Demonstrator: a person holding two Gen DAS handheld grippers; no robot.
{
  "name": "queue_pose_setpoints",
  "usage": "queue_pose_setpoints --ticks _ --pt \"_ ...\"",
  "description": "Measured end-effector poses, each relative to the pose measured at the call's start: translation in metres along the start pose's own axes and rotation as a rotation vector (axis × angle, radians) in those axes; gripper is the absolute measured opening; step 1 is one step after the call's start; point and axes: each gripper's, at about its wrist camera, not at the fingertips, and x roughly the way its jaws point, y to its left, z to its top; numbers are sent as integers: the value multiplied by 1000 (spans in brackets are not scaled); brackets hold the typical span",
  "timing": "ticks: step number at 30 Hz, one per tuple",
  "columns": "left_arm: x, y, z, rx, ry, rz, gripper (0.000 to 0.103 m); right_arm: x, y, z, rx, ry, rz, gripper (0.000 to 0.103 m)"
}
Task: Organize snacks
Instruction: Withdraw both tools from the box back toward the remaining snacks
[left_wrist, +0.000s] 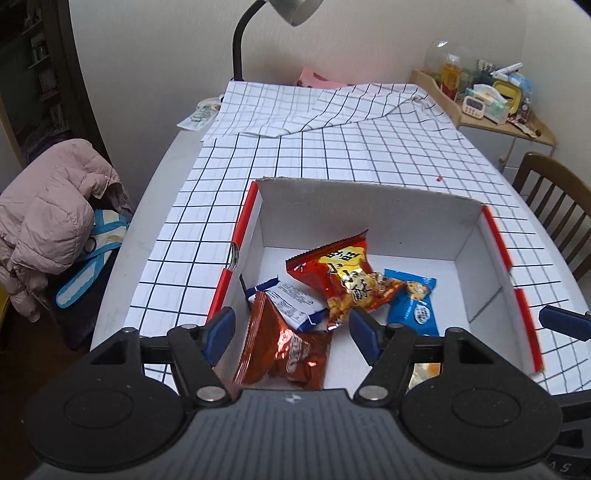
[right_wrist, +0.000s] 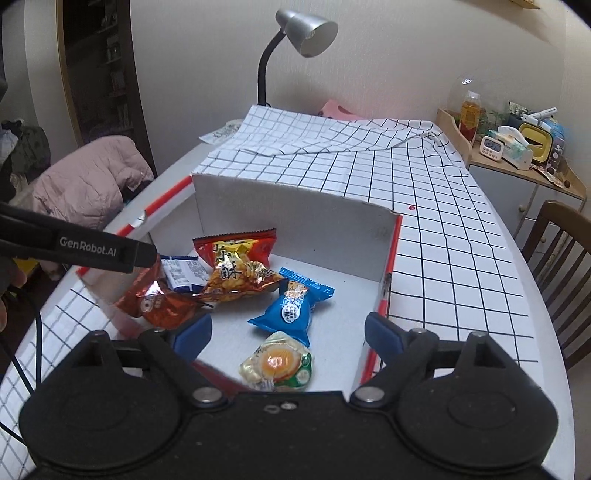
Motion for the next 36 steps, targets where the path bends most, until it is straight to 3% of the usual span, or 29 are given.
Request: queue_pose_setpoints --ticks 16,18,36 --pt "-71 2 -48 21 -63 -93 69 -76 2 -32 -2 -96 85 99" --pt "-78 3 -56 21 -72 -104 75 -84 4 -39 -13 -103 100 100" --pt "-102 12 -145 -21 -111 -202 88 -115 16 -113 -29 -108 195 103"
